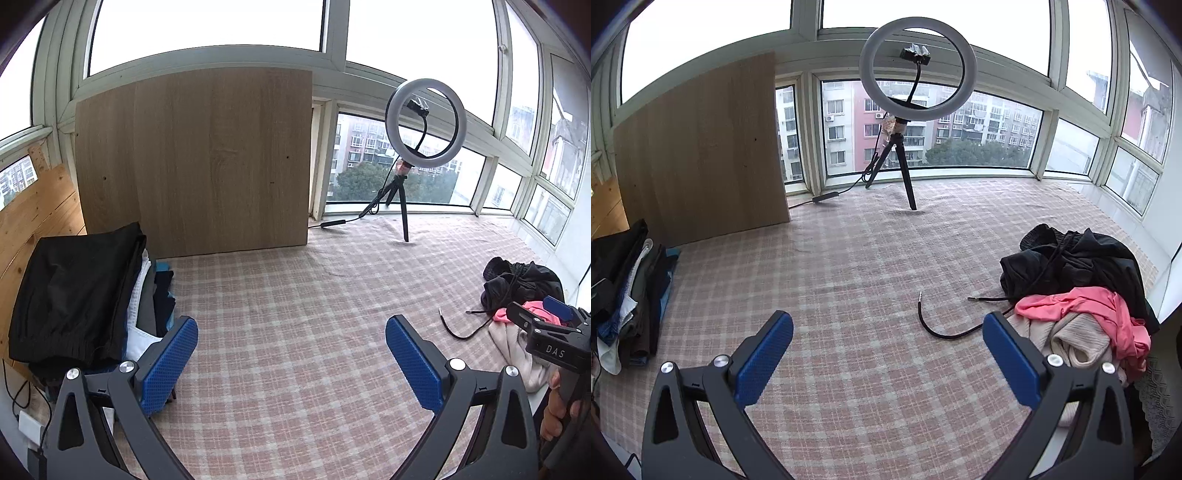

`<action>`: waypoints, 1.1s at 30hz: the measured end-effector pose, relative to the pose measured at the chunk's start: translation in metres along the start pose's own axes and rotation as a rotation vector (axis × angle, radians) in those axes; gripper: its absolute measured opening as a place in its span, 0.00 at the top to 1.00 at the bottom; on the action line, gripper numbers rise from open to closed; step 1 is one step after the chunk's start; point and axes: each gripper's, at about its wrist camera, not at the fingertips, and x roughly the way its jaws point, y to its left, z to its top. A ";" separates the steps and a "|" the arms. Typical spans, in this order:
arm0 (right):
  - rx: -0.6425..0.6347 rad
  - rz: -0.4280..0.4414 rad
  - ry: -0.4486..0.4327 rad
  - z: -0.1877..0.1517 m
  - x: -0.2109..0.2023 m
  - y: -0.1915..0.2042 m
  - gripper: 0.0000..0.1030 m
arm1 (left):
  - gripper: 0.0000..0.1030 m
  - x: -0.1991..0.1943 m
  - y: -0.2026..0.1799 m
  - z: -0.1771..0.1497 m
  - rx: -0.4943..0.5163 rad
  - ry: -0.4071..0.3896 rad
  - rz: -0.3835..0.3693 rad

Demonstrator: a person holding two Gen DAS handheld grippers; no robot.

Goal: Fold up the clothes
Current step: 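Move the right gripper to the clothes pile and grasp the black pants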

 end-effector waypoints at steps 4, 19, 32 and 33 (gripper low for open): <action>-0.011 0.002 -0.019 0.005 -0.004 -0.042 0.00 | 0.01 -0.002 -0.038 0.011 -0.017 -0.023 -0.031; 0.082 -0.087 0.024 0.028 0.040 -0.311 0.09 | 0.01 0.042 -0.215 0.040 0.013 -0.050 -0.148; -0.117 -0.040 0.358 0.060 0.192 -0.396 0.62 | 0.01 0.084 -0.235 0.036 -0.012 0.069 -0.056; -0.085 -0.016 0.398 0.062 0.204 -0.402 0.95 | 0.01 0.082 -0.230 0.037 -0.013 0.066 -0.039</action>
